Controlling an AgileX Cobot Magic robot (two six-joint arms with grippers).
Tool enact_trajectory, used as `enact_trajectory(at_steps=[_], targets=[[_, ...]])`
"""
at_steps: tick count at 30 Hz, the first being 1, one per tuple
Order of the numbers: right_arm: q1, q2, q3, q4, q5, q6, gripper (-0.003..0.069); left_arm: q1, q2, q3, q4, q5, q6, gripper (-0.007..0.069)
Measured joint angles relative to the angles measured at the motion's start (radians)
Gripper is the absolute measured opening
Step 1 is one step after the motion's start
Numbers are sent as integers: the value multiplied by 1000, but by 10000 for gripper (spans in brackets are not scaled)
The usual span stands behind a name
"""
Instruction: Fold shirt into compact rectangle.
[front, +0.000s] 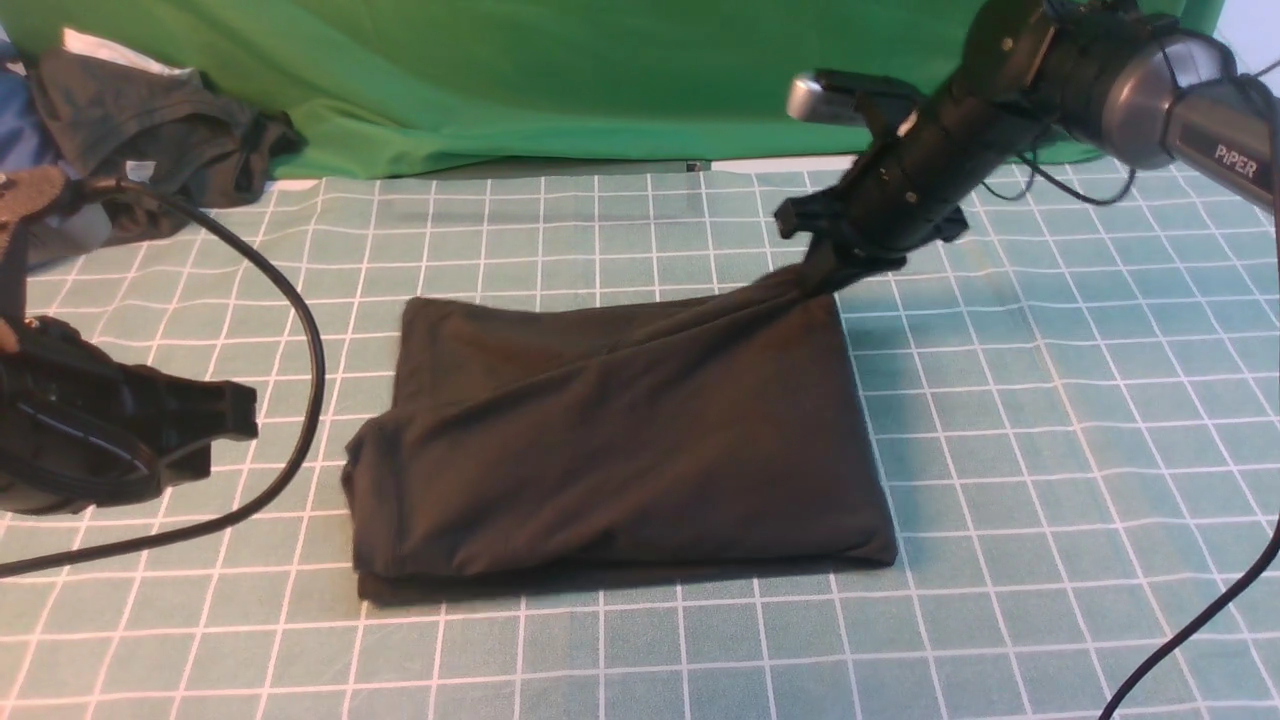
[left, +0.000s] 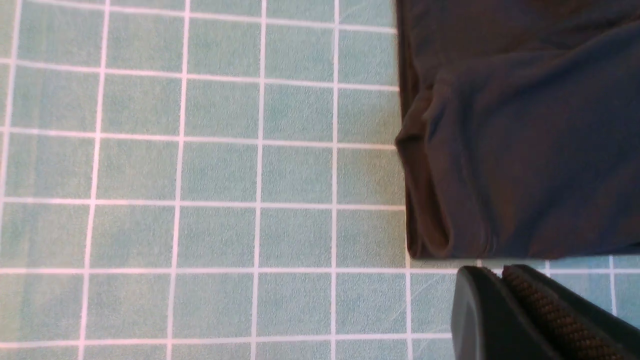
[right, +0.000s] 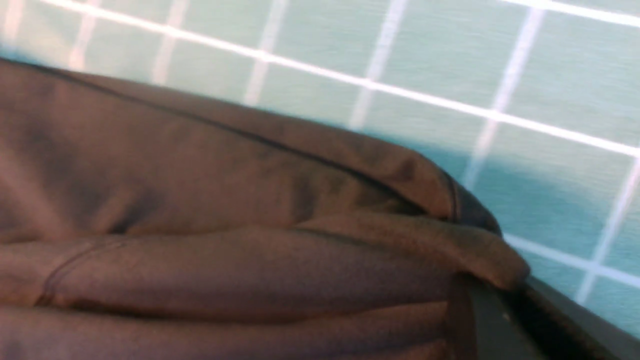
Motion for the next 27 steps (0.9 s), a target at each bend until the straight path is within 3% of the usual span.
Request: enact_trajectory(at_steps=[4, 5, 6, 8, 9, 12, 13, 14, 15, 17, 23, 27], targets=[[-3, 3, -7, -6, -8, 5, 242, 0, 0, 0, 0, -5, 0, 11], [-3, 3, -9, -6, -7, 5, 255, 0, 0, 0, 0, -5, 0, 11], [-4, 2, -17, -6, -1, 5, 325, 0, 0, 0, 0, -5, 0, 11], [-10, -12, -56, -12, 75, -4, 444, 0, 0, 0, 0, -6, 0, 11], [-15, -24, -75, -21, 114, -16, 459, 0, 0, 0, -1, -6, 0, 11], [-30, -85, -123, -61, 191, -22, 403, 0, 0, 0, -24, 4, 0, 11], [-40, -139, -134, -78, 198, -22, 294, 0, 0, 0, -56, 15, 12, 11], [-44, -156, -136, -81, 198, -23, 260, 0, 0, 0, -60, 17, 15, 11], [-54, -229, -140, -90, 199, -26, 132, 0, -1, 0, -103, 28, 55, 11], [-62, -298, -140, -98, 201, -31, 72, 0, -6, 0, -135, 32, 86, 11], [-63, -601, -106, -103, 182, -48, 19, 0, -51, 0, -171, 24, 139, 11], [-63, -880, 40, -123, 52, -48, 18, 0, -102, 0, -157, 12, 147, 11]])
